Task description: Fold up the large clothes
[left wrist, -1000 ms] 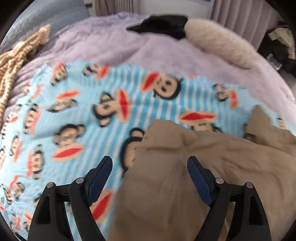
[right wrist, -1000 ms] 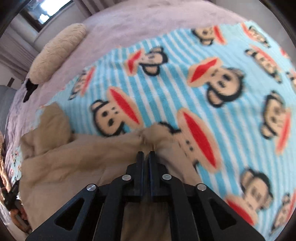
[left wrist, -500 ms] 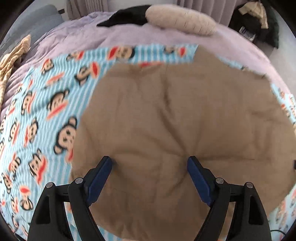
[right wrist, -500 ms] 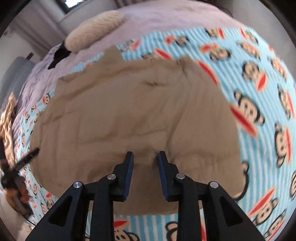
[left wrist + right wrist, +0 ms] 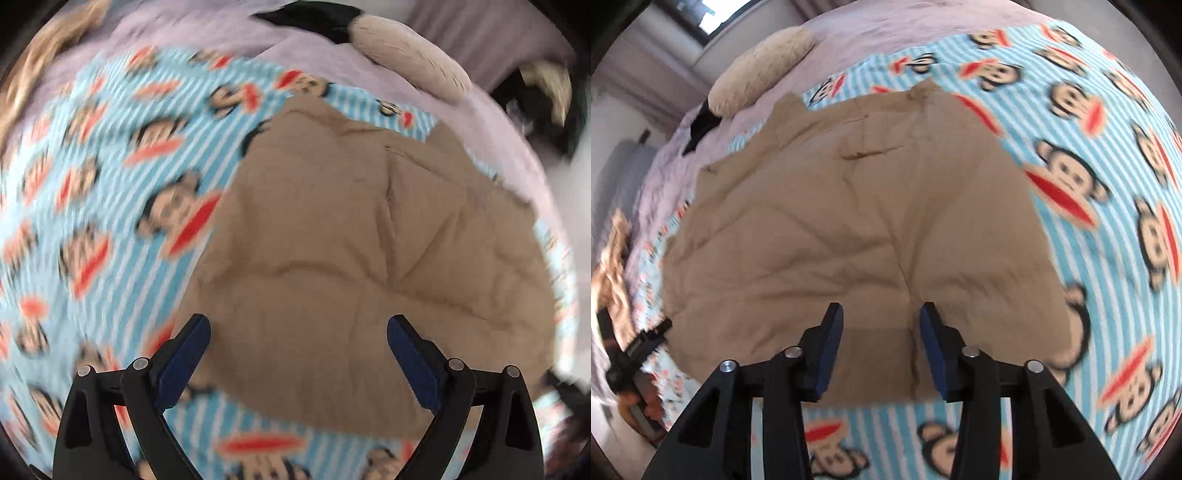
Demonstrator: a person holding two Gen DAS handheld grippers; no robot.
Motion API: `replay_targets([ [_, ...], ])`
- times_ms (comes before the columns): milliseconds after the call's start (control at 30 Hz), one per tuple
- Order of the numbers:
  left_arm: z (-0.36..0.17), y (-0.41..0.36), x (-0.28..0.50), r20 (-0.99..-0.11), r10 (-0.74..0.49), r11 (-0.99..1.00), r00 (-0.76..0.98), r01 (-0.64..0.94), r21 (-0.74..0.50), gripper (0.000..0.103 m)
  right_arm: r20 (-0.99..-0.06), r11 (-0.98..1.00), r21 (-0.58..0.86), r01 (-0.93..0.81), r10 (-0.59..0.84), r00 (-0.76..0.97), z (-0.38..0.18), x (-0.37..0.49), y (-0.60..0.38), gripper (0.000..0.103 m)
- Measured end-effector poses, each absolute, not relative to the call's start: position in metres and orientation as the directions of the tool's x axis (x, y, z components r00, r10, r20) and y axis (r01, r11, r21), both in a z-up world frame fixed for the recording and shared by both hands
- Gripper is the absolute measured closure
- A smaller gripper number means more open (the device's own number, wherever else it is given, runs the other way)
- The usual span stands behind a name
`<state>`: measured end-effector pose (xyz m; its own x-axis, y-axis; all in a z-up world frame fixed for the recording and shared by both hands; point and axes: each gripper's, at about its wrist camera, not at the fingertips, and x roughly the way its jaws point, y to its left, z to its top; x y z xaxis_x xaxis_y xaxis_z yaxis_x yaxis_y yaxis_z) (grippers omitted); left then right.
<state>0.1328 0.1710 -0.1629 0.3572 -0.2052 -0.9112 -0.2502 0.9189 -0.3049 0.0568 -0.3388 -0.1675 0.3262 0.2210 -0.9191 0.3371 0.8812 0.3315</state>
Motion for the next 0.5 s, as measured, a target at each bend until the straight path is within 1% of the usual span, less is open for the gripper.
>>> replay_targets([
  [33,-0.165,0.180,0.125,-0.902,-0.249,0.888,0.352,-0.288,-0.357,0.006,-0.915,0.867,0.349,0.357,0.232,0.329,-0.166,0.050,-0.342,0.053],
  [100,-0.171,0.195,0.109,-0.884,-0.312,0.831,0.348,-0.351,-0.431,0.006,-0.897,0.804,0.415,0.426,0.285,0.338,-0.167,0.029,-0.354,0.044],
  [133,-0.178,0.201,0.099,-0.873,-0.346,0.796,0.343,-0.384,-0.467,0.006,-0.888,0.775,0.442,0.451,0.308,0.341,-0.169,0.022,-0.359,0.036],
  [167,-0.188,0.206,0.091,-0.857,-0.390,0.755,0.335,-0.417,-0.507,0.006,-0.870,0.725,0.485,0.489,0.344,0.354,-0.174,0.013,-0.365,0.030],
  [200,-0.200,0.209,0.085,-0.835,-0.440,0.708,0.330,-0.444,-0.549,0.006,-0.852,0.676,0.521,0.521,0.372,0.369,-0.180,0.005,-0.371,0.028],
  [267,-0.220,0.210,0.077,-0.787,-0.513,0.623,0.342,-0.483,-0.616,0.006,-0.816,0.587,0.578,0.568,0.420,0.397,-0.195,-0.003,-0.375,0.020],
  [400,-0.243,0.202,0.083,-0.703,-0.588,0.509,0.401,-0.493,-0.706,0.006,-0.704,0.374,0.696,0.613,0.526,0.477,-0.233,-0.014,-0.378,0.020],
  [500,-0.241,0.191,0.105,-0.685,-0.588,0.526,0.430,-0.440,-0.727,0.006,-0.616,0.264,0.764,0.589,0.570,0.544,-0.251,-0.008,-0.375,0.019],
])
